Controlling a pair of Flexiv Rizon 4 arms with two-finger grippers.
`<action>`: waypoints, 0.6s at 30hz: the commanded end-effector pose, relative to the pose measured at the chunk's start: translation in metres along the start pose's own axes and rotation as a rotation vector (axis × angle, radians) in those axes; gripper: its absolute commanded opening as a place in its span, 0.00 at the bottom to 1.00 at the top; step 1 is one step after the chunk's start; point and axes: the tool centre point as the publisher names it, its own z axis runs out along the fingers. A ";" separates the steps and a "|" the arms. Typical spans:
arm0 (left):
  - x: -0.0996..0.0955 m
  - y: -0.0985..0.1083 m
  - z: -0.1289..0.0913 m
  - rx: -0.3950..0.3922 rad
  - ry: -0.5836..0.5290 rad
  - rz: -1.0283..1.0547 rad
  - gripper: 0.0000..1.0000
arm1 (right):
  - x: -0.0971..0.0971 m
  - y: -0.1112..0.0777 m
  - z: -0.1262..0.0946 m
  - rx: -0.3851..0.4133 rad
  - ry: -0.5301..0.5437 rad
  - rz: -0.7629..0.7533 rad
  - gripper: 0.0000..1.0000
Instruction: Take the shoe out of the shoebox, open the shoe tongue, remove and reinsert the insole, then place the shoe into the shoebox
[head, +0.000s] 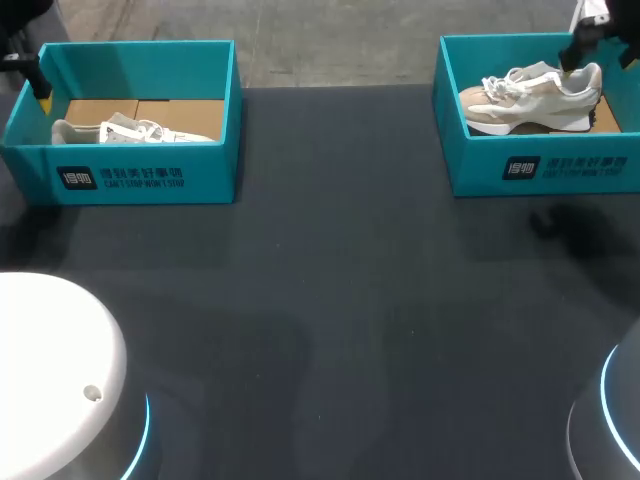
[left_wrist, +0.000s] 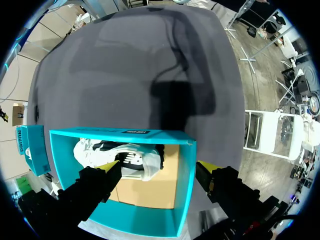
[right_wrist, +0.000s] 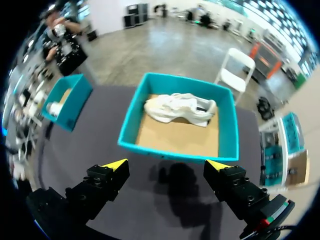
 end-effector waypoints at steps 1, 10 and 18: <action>0.000 0.000 -0.001 0.000 0.002 0.001 1.00 | -0.007 0.029 0.019 0.048 -0.054 0.134 1.00; 0.000 0.000 -0.001 0.000 0.002 0.001 1.00 | -0.039 0.064 0.058 0.055 -0.051 0.221 1.00; 0.000 0.000 -0.001 0.000 0.002 0.001 1.00 | -0.063 0.089 0.088 0.081 -0.072 0.240 1.00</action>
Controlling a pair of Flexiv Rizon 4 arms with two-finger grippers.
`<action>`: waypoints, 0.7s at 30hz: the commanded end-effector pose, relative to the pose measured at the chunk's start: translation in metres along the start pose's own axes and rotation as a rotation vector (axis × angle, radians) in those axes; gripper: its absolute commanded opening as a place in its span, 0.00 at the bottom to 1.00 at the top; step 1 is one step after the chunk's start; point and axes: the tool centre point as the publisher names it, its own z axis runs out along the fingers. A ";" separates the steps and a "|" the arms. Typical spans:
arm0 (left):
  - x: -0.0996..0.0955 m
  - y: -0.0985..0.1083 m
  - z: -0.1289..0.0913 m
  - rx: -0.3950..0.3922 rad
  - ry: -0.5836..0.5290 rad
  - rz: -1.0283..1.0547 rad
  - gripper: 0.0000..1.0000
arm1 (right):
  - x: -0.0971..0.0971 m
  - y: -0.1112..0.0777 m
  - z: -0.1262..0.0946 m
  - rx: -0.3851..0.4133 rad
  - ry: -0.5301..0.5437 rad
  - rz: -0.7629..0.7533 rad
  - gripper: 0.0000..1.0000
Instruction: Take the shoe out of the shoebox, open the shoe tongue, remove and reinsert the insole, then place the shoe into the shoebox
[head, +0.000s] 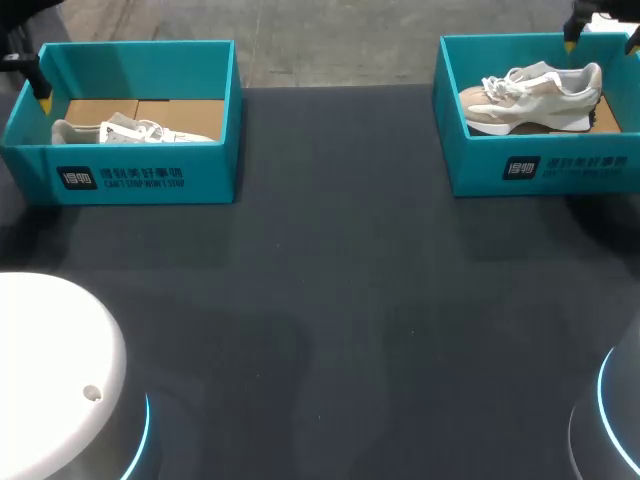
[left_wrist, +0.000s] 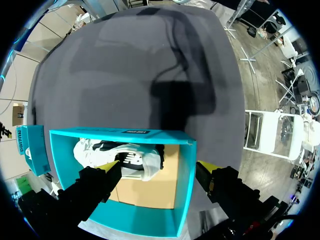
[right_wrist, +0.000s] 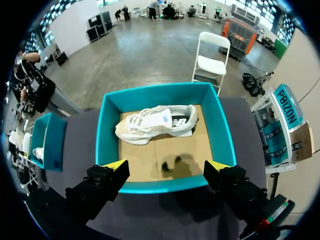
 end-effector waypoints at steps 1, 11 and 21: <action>0.000 0.000 -0.001 0.000 0.002 0.001 1.00 | -0.005 0.027 0.023 0.054 -0.008 0.008 1.00; 0.000 0.000 -0.001 0.000 0.002 0.001 1.00 | -0.038 0.050 0.063 0.121 -0.021 0.025 1.00; 0.000 0.000 -0.001 0.000 0.002 0.001 1.00 | -0.067 0.064 0.107 0.208 -0.022 0.043 1.00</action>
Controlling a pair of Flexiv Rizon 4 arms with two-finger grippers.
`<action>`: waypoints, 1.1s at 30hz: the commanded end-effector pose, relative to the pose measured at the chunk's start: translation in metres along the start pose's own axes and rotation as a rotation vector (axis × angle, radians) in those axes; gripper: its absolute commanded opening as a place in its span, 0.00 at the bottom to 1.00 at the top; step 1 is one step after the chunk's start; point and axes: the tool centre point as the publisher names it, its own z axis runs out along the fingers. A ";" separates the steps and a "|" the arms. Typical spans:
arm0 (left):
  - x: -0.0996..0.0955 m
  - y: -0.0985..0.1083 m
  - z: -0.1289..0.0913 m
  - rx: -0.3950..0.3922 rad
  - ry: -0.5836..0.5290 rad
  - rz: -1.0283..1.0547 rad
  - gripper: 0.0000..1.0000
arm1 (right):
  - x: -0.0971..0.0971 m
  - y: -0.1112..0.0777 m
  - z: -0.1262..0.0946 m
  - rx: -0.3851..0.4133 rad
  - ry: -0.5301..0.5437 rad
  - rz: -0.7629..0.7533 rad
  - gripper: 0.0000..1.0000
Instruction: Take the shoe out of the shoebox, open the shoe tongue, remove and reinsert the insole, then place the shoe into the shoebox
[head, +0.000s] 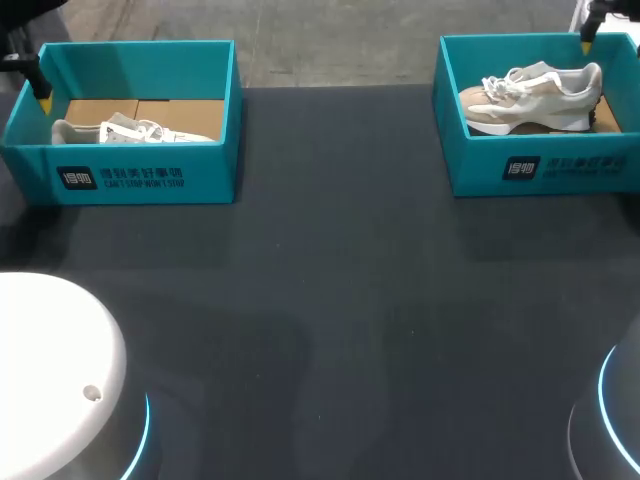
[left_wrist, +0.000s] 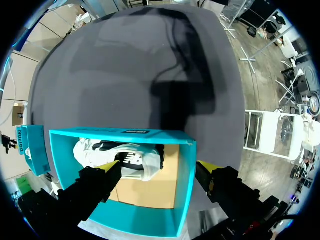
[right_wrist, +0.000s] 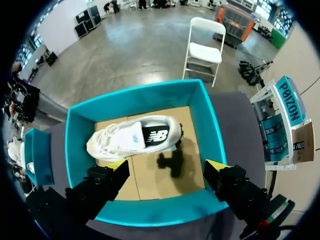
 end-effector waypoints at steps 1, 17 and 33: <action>0.000 0.000 -0.001 0.000 0.002 0.001 1.00 | -0.009 0.017 0.024 0.096 0.004 0.002 1.00; 0.000 0.000 -0.001 0.000 0.002 0.001 1.00 | -0.017 0.029 0.063 0.144 0.006 -0.014 0.83; 0.000 0.000 -0.001 0.000 0.002 0.001 1.00 | -0.009 0.033 0.095 0.195 0.016 -0.034 0.63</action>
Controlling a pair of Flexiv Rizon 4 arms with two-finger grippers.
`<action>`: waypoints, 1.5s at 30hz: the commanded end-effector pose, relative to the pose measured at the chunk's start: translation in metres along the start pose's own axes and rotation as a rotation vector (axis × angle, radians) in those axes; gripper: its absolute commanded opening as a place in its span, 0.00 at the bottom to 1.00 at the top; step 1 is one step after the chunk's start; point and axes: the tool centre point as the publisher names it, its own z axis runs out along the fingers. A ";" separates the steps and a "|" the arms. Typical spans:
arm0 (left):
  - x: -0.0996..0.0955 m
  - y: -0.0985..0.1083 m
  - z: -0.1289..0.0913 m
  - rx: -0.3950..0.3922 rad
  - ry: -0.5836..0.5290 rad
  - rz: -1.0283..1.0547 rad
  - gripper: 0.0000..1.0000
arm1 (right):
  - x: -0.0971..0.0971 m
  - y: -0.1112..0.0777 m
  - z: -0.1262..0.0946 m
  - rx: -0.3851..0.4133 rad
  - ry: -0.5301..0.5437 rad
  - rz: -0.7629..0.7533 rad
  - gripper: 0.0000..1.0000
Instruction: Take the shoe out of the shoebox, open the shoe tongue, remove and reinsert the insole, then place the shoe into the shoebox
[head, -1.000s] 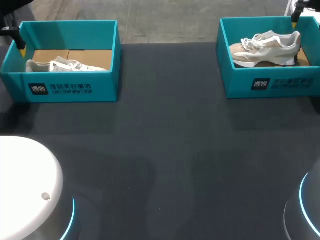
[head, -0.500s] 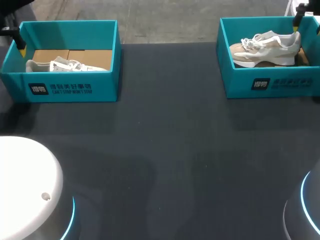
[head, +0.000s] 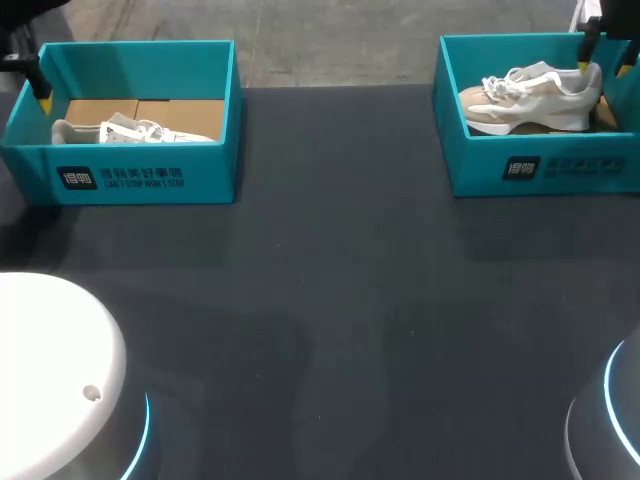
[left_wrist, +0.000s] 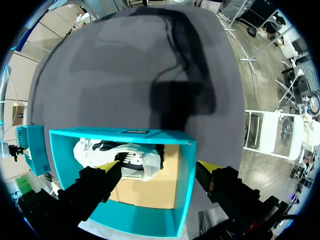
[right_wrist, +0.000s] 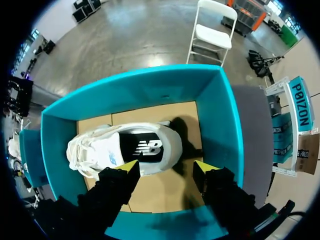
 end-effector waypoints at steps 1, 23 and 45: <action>0.000 0.000 -0.001 0.000 0.002 0.001 1.00 | -0.002 0.010 0.011 0.037 0.005 -0.001 0.58; 0.000 0.000 -0.001 0.000 0.002 0.001 1.00 | -0.011 0.023 0.039 0.076 0.004 0.003 0.56; 0.000 0.000 -0.001 0.000 0.002 0.001 1.00 | -0.016 0.014 0.062 0.112 0.007 0.015 0.62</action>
